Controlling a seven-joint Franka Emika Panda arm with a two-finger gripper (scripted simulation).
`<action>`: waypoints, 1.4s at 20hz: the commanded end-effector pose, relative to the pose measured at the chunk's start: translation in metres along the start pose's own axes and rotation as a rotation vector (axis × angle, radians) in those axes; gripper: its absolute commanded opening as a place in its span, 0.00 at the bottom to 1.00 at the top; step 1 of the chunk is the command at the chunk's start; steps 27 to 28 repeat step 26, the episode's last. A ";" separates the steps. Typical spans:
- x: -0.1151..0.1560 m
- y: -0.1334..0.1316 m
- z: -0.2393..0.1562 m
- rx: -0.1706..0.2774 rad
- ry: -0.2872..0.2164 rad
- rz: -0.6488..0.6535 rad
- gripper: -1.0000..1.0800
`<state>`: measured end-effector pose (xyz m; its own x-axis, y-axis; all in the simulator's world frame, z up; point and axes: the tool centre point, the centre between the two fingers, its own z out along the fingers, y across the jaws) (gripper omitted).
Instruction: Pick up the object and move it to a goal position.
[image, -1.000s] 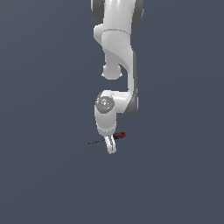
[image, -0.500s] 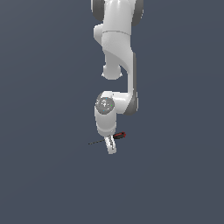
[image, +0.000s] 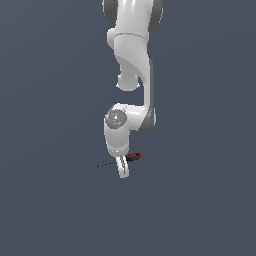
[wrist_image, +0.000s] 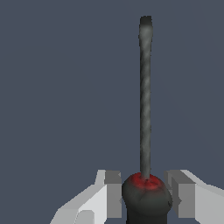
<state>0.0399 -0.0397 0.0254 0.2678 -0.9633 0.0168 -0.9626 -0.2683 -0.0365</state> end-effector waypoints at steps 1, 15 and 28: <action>0.020 -0.009 -0.012 0.038 0.019 0.019 0.00; 0.204 -0.056 -0.165 0.428 0.199 0.208 0.00; 0.237 -0.053 -0.200 0.509 0.230 0.246 0.00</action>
